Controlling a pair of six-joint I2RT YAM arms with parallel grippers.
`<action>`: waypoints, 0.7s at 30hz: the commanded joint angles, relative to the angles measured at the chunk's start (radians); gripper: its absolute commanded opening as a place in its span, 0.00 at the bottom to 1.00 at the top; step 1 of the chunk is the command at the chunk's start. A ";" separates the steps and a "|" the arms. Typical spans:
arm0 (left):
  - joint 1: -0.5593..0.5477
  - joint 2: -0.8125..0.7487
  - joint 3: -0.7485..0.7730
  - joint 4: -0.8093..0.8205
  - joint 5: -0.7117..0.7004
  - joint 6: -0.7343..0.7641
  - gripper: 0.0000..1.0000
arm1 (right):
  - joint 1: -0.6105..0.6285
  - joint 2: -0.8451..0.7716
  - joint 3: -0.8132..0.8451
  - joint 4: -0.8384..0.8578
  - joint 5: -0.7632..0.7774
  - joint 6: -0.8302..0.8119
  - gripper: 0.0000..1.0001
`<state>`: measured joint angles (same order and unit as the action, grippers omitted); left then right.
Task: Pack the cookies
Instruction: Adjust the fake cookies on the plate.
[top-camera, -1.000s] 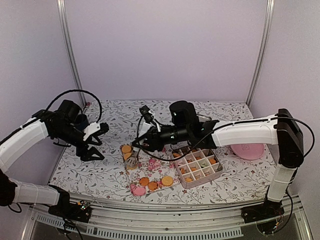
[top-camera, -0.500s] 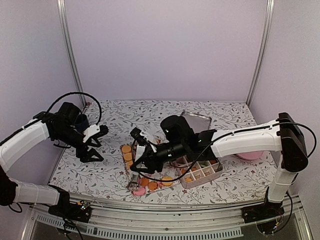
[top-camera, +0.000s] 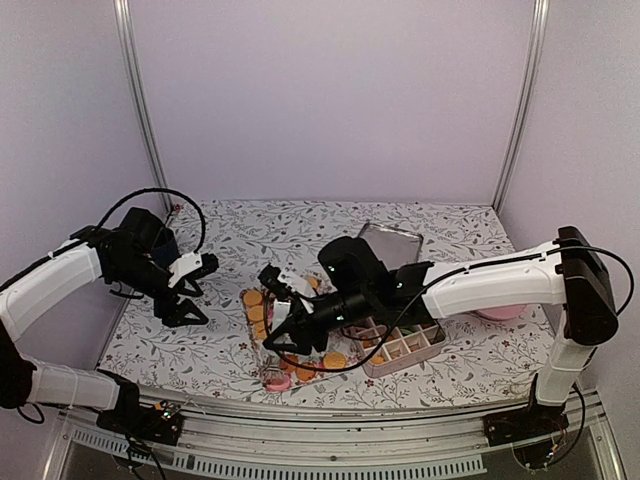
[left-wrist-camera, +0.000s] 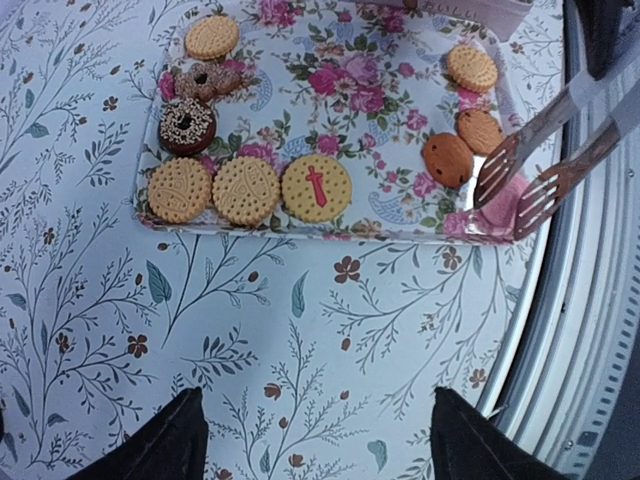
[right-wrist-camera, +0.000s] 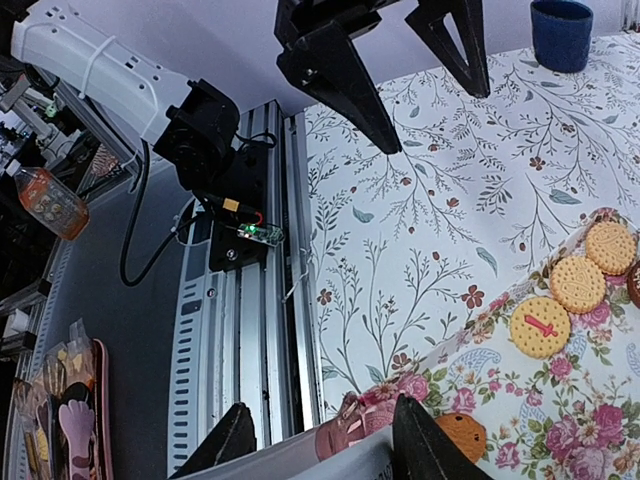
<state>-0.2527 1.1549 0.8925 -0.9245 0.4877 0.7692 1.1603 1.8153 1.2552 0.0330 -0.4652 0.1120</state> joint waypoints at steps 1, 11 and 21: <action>0.008 0.003 -0.013 0.019 0.005 -0.007 0.77 | 0.027 -0.034 0.009 -0.054 0.021 -0.040 0.48; 0.008 0.002 -0.012 0.019 0.008 -0.013 0.77 | 0.056 -0.049 0.012 -0.148 0.071 -0.101 0.51; 0.007 0.000 -0.009 0.019 0.011 -0.022 0.77 | 0.056 -0.055 0.069 -0.177 0.074 -0.101 0.53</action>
<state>-0.2527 1.1549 0.8841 -0.9173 0.4873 0.7559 1.2037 1.7866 1.2808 -0.0834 -0.3832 0.0105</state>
